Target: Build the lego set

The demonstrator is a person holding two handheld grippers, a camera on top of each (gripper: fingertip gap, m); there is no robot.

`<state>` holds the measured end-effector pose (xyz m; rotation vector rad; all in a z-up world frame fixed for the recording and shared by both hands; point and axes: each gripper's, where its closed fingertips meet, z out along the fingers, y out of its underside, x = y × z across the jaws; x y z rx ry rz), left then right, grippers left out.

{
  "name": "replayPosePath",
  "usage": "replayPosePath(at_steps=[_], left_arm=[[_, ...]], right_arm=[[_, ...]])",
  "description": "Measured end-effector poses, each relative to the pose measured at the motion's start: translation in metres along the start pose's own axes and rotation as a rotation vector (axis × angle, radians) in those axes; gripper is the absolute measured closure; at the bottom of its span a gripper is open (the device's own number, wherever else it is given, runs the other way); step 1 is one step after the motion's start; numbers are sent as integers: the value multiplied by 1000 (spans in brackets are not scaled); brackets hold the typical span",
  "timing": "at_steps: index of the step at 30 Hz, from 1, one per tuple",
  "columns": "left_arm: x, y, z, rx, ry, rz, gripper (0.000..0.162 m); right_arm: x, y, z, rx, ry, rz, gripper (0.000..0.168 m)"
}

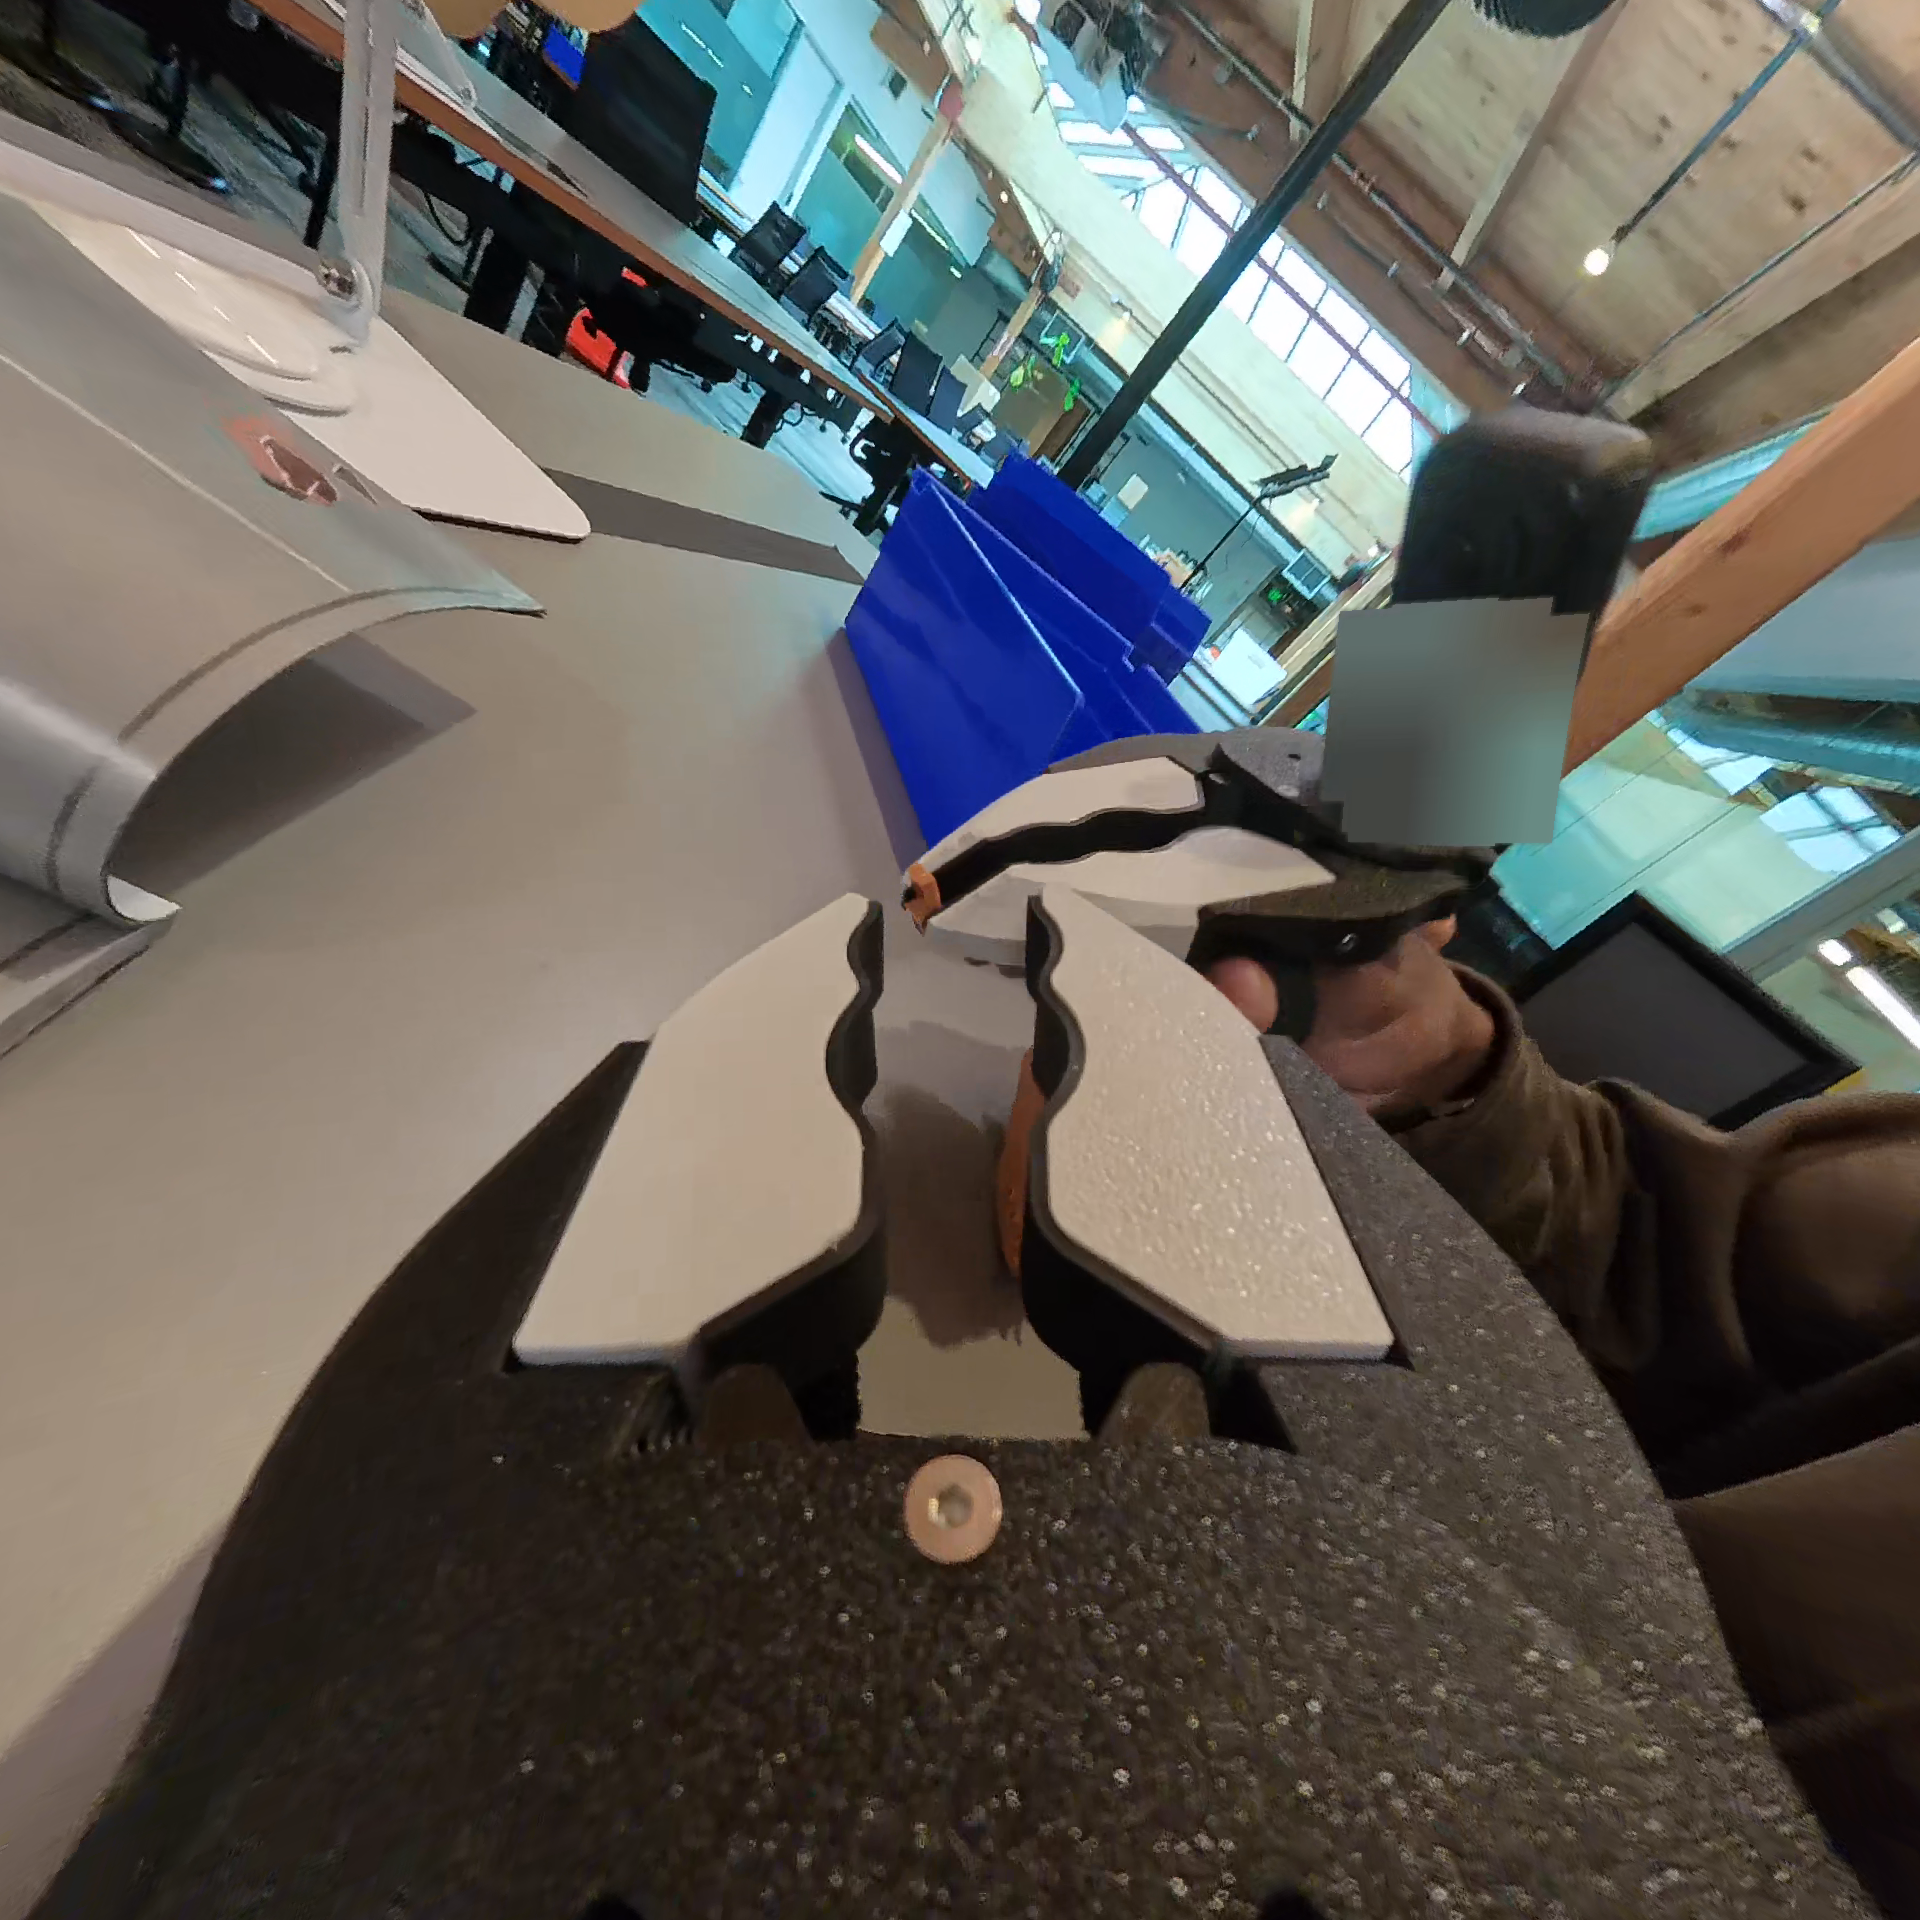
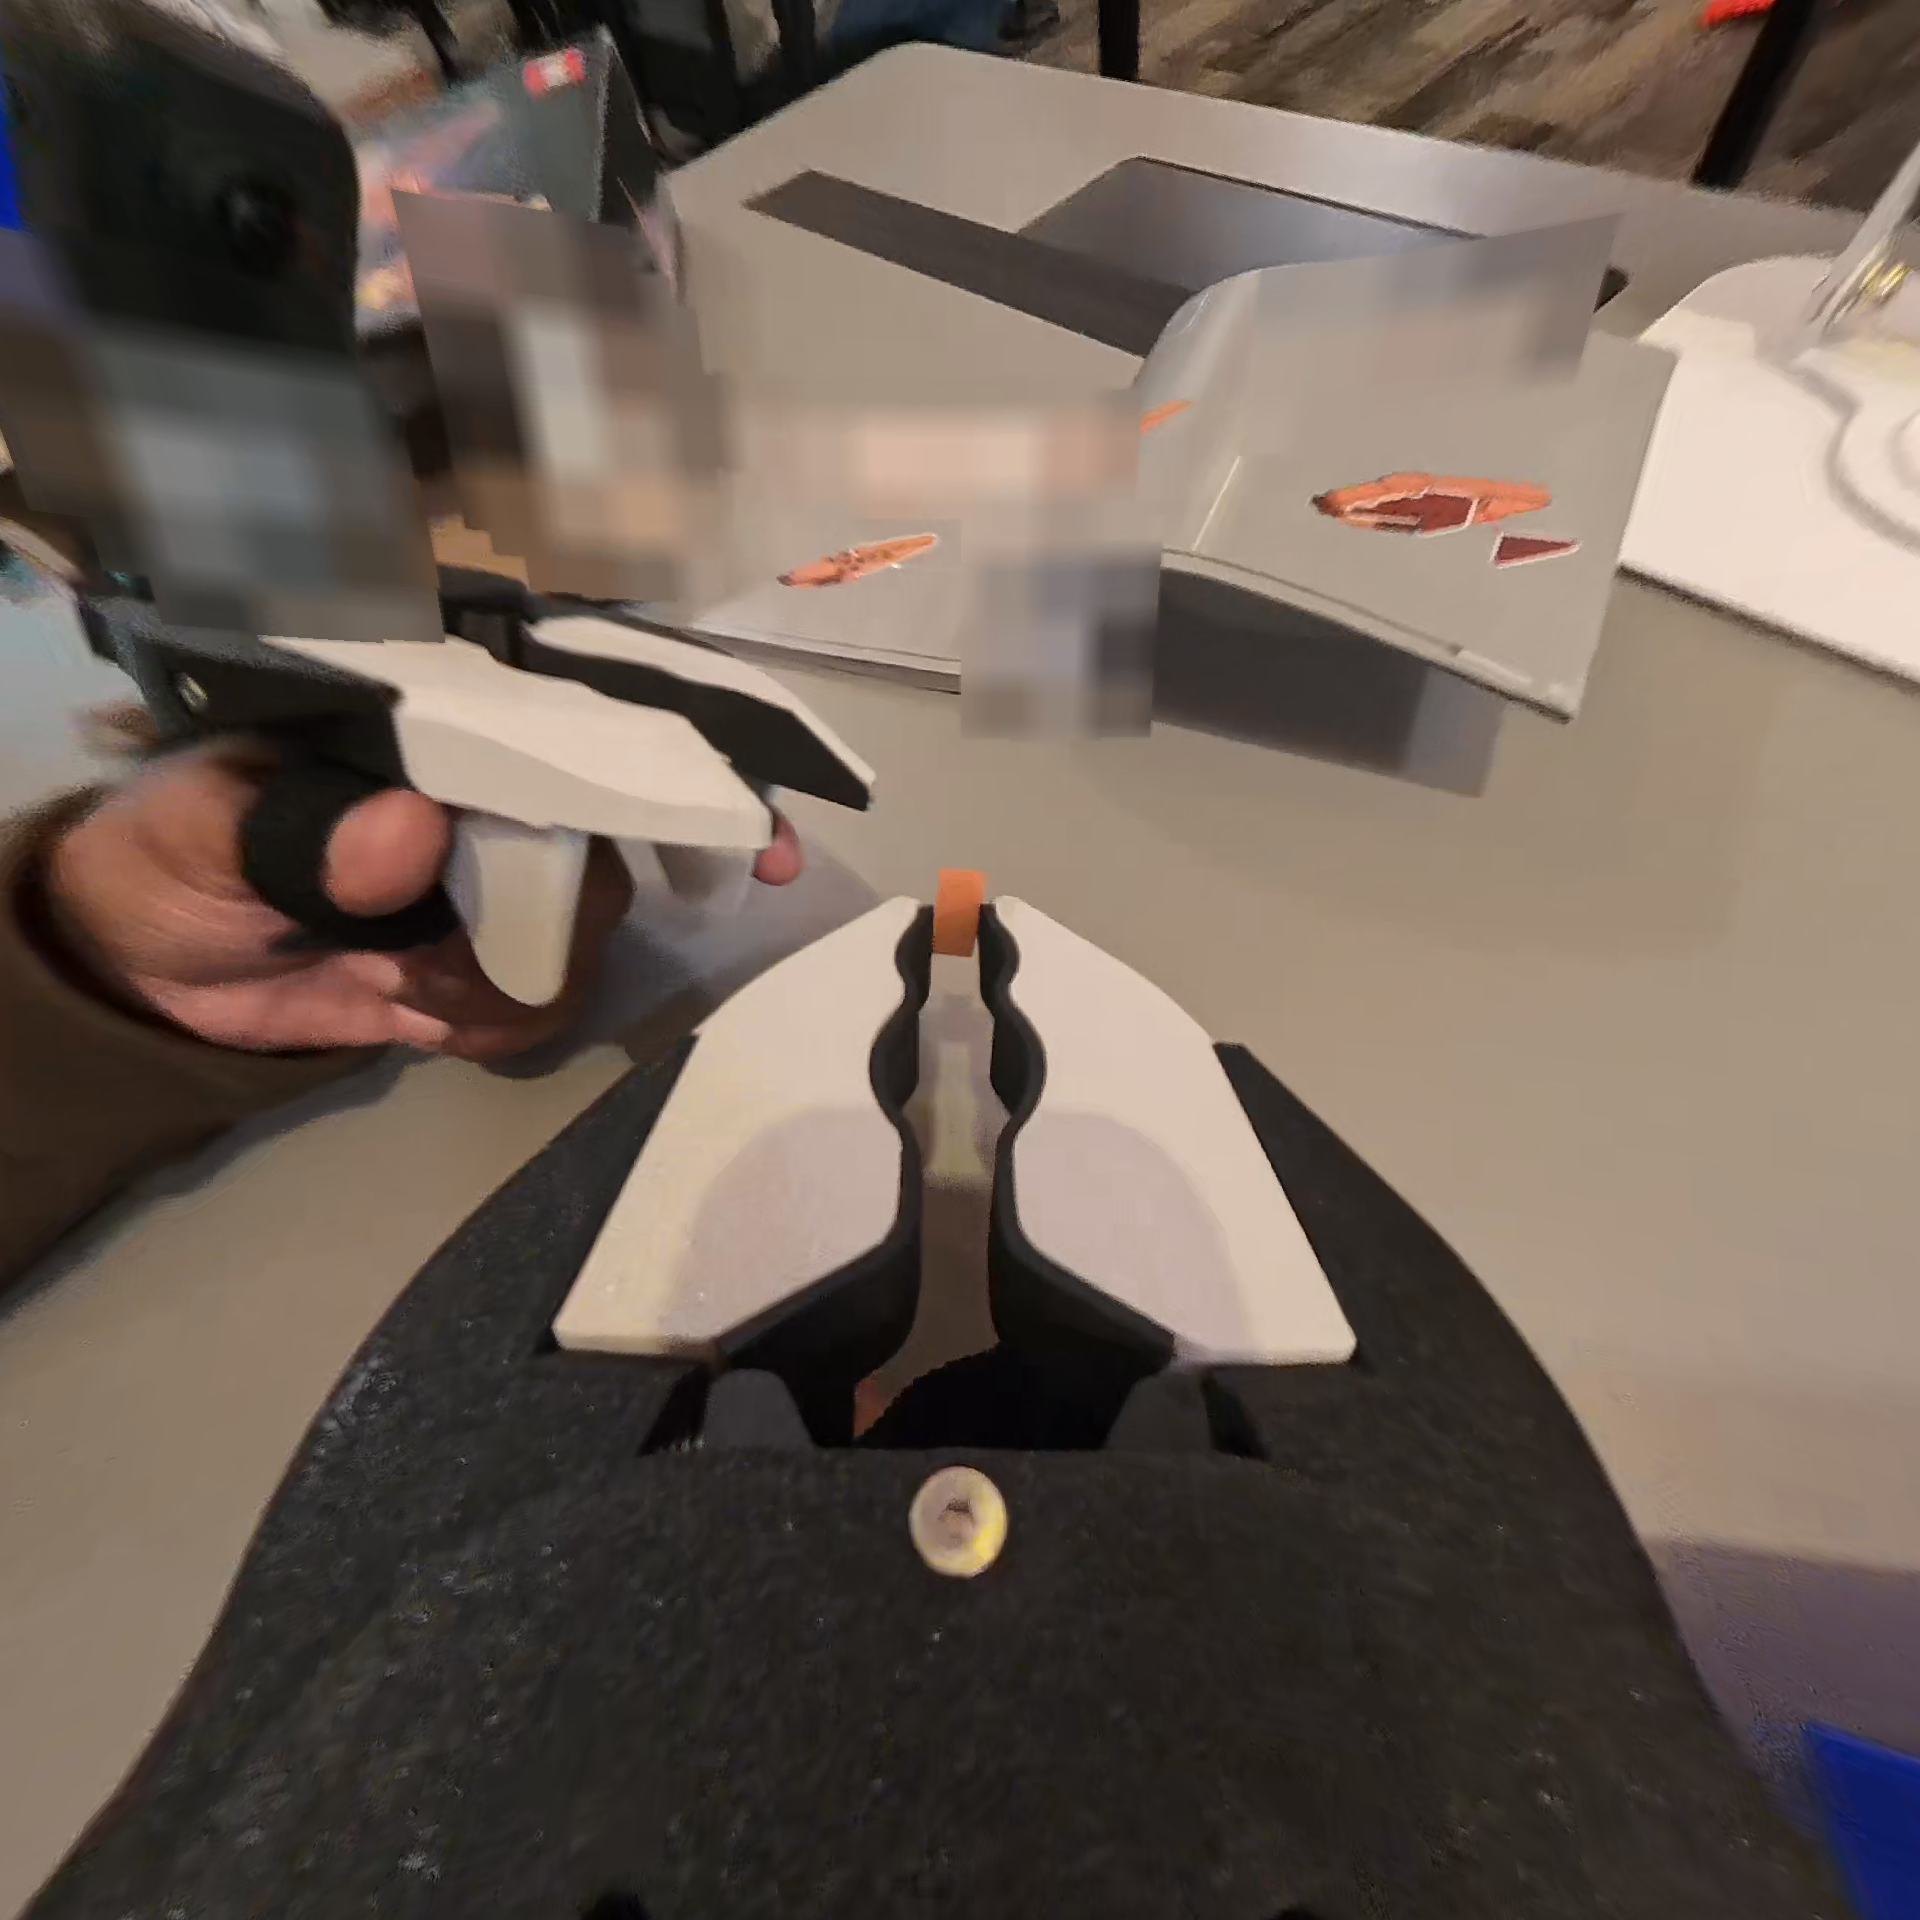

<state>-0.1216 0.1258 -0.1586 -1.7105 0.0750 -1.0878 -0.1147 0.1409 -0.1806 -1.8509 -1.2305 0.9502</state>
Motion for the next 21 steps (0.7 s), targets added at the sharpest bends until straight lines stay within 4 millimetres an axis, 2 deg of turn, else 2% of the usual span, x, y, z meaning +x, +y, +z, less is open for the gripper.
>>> replayPosePath(at_steps=[3, 6, 12, 16, 21], left_arm=[[1, 3, 2, -23, -45, 146, 136], [4, 8, 5, -58, -105, 371, 134], [11, 15, 11, -83, -206, 808, 131], [7, 23, 16, -126, -258, 936, 137], [5, 20, 14, -107, -290, 931, 153]], right_arm=[[-6, -2, -3, 39, -114, 195, 160], [-7, -6, -8, 72, -194, 373, 160], [-16, -4, -11, 58, -268, 513, 160], [-20, -2, -10, 50, -282, 550, 160], [-19, -3, -10, 63, -278, 573, 160]])
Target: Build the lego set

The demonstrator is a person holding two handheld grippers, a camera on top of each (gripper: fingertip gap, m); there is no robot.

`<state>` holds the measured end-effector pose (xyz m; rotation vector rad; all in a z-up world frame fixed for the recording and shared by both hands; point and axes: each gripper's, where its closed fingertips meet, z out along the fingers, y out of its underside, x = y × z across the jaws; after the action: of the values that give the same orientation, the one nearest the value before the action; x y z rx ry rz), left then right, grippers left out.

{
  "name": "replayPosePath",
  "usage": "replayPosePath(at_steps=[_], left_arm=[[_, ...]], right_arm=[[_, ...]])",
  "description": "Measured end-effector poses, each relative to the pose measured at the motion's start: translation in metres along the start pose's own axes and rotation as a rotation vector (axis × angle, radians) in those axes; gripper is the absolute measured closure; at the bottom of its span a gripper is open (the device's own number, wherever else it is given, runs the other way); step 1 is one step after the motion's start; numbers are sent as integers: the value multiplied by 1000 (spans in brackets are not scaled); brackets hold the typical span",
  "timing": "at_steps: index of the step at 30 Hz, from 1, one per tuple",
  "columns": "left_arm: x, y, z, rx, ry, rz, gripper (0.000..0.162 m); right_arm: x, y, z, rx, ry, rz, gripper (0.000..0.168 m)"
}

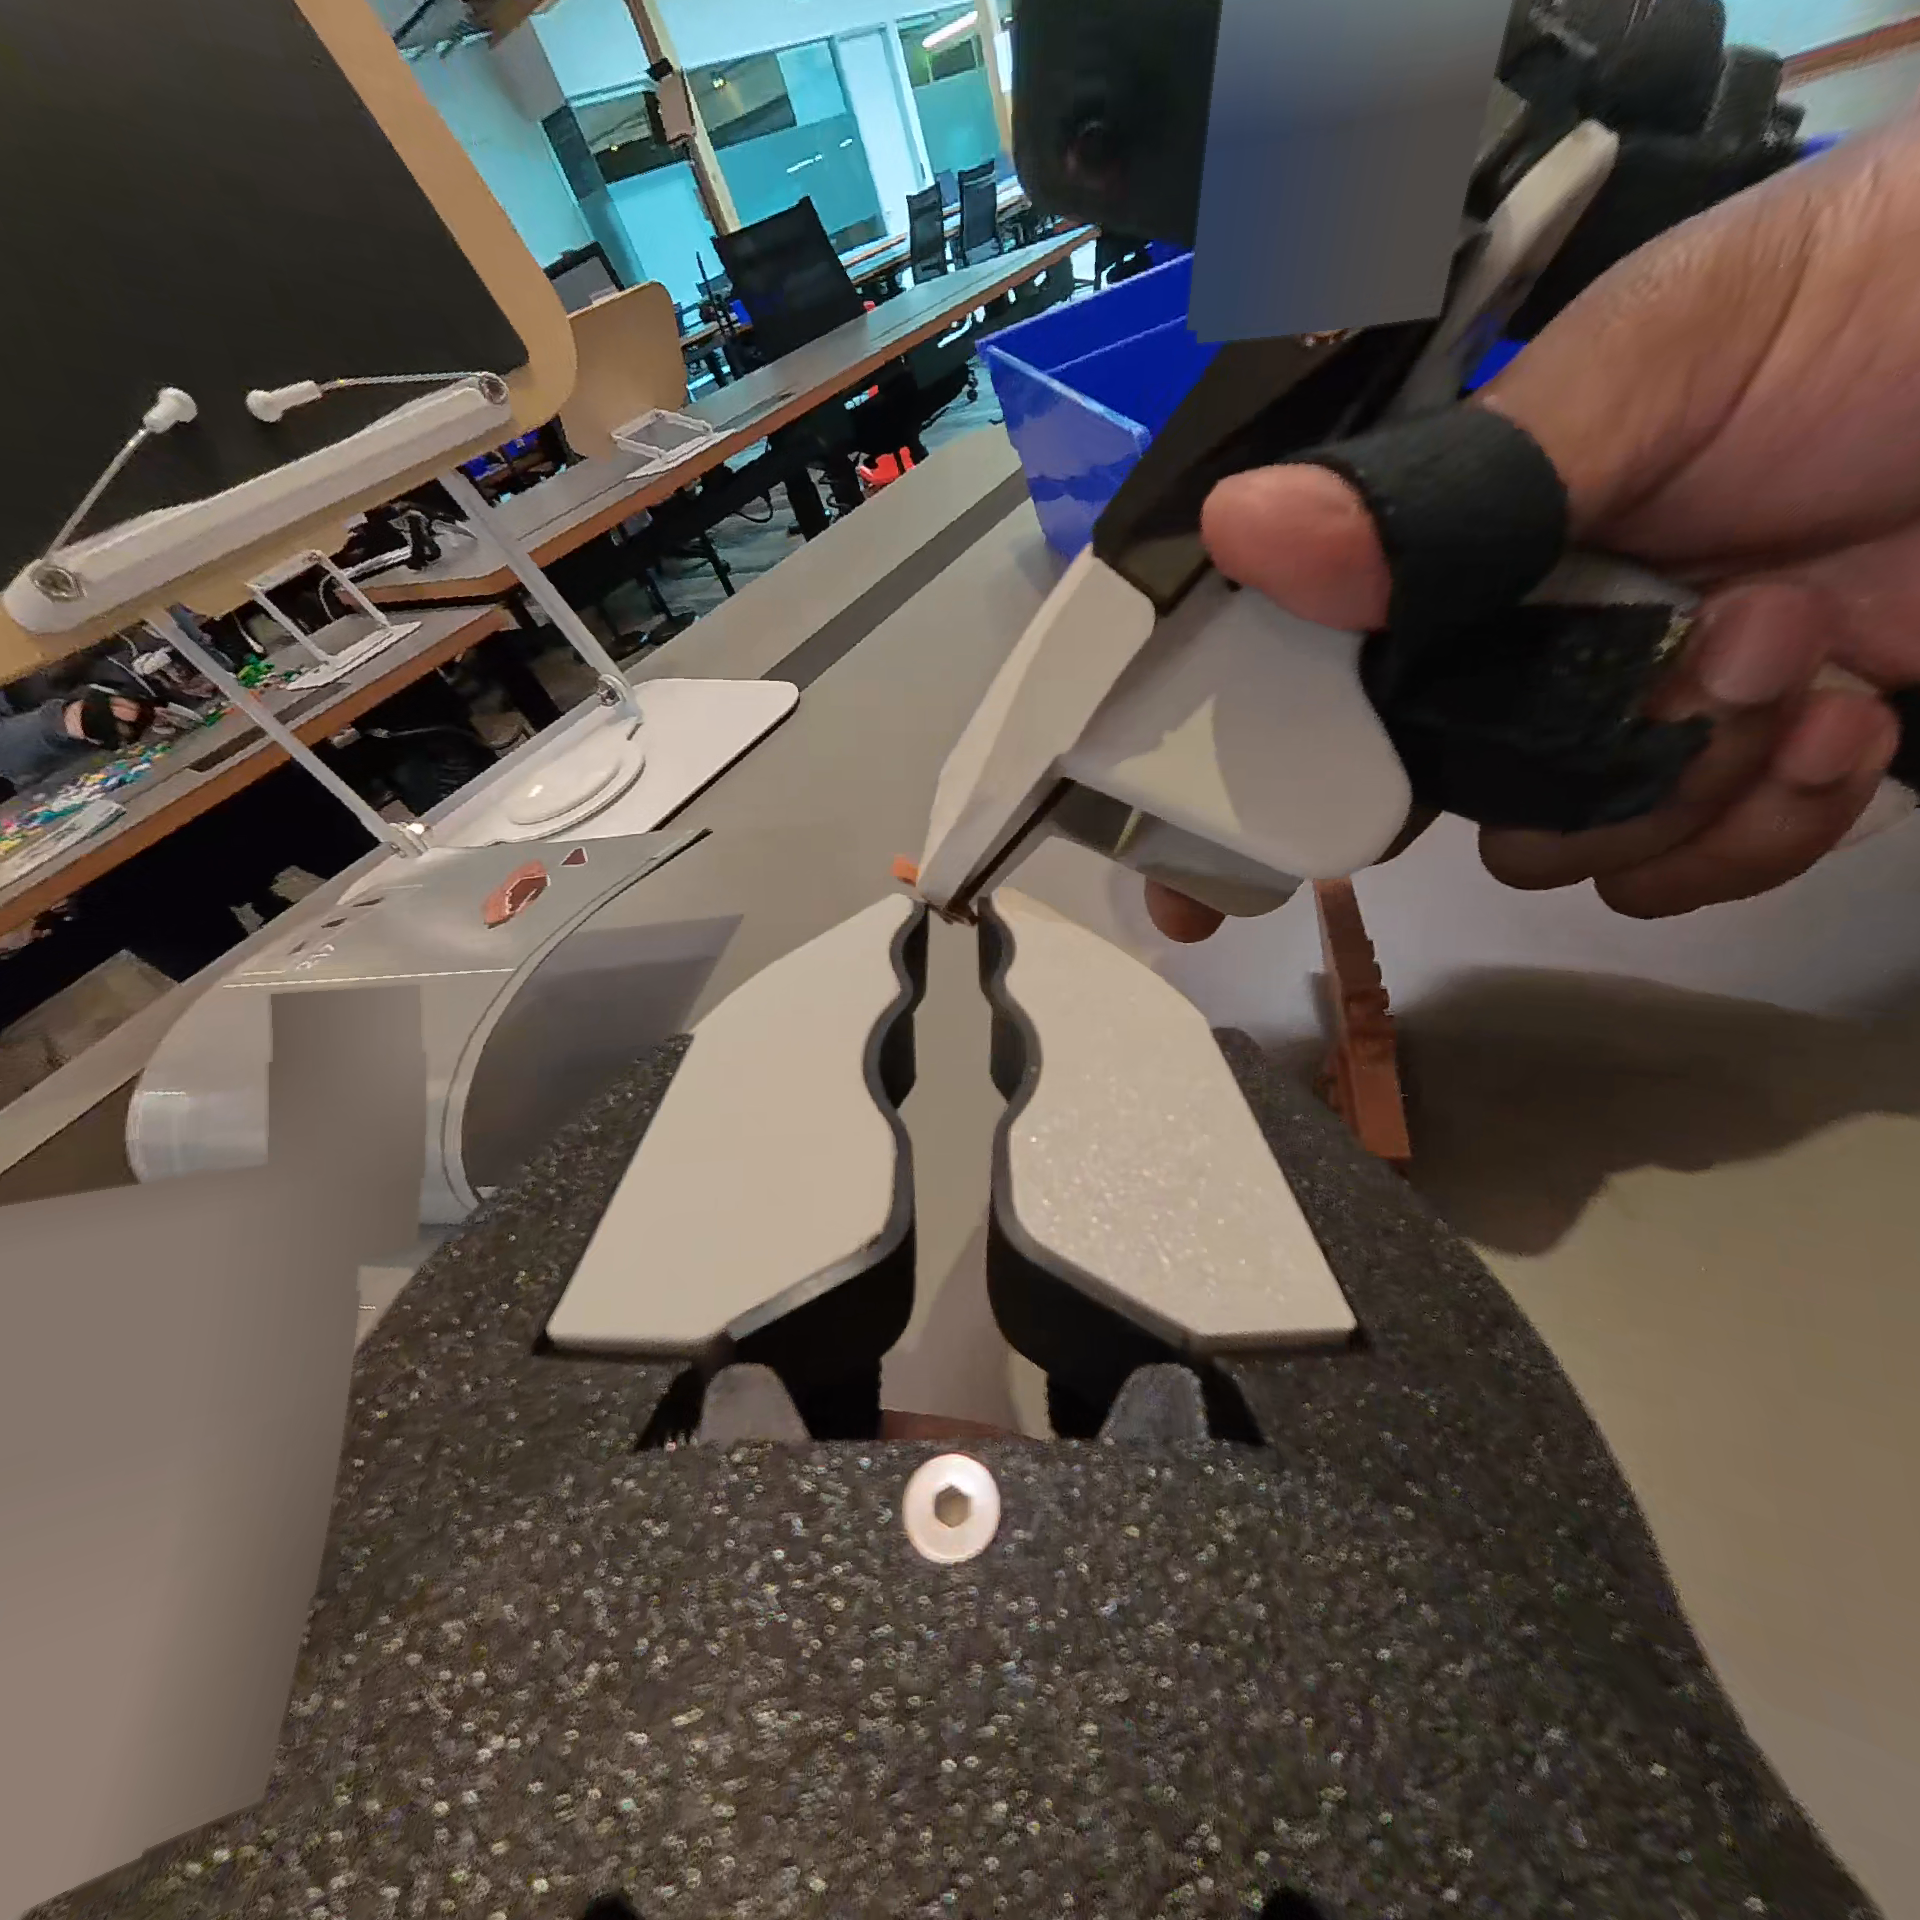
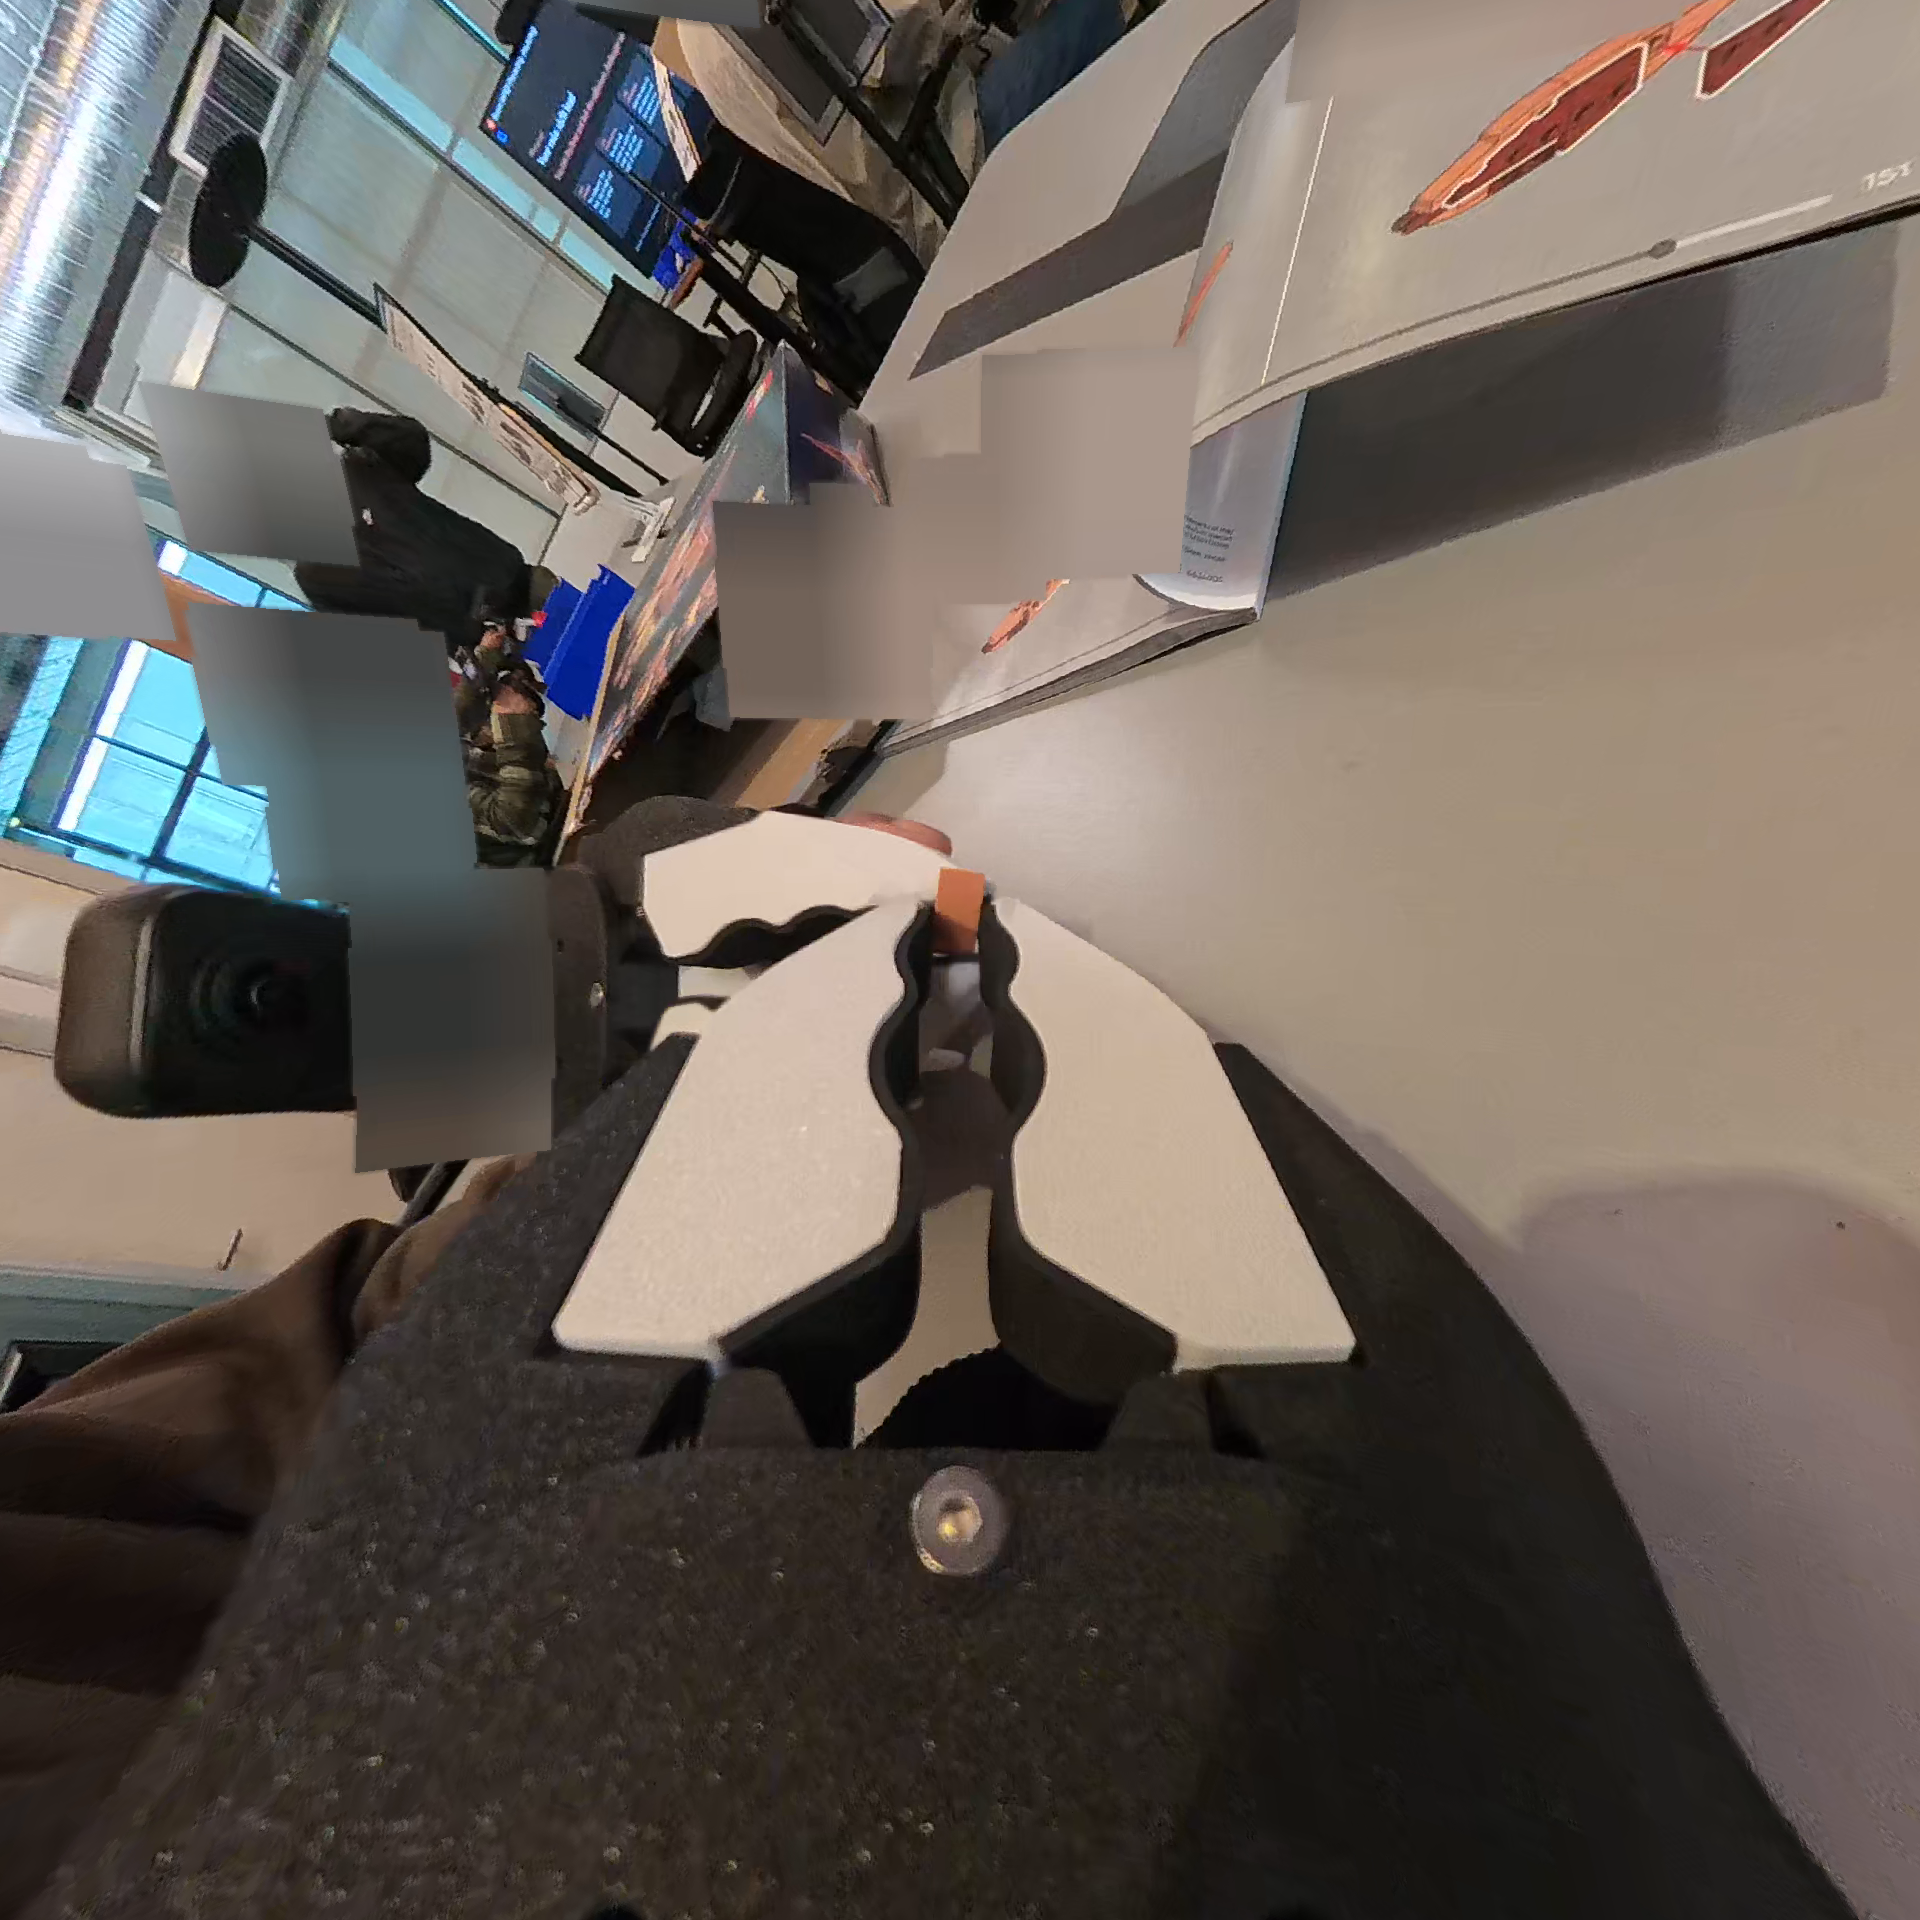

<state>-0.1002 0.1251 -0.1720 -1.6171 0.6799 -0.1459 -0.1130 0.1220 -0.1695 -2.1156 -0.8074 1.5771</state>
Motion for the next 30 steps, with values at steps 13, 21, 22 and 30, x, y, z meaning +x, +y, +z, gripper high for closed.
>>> replayPosePath(at_steps=[13, 21, 22, 30], left_arm=[[-4, 2, -5, -13, 52, -203, 160], [15, 1, -15, -43, 376, -652, 160], [19, -2, -17, -35, 435, -717, 160], [53, -23, -35, -50, 769, -953, 160]], right_arm=[[-1, -2, 2, 12, -15, -31, 147], [-13, -20, -22, -25, 28, -510, 136], [-11, -20, -27, -48, 71, -641, 136], [-16, 24, -50, -239, 25, -1360, 137]])
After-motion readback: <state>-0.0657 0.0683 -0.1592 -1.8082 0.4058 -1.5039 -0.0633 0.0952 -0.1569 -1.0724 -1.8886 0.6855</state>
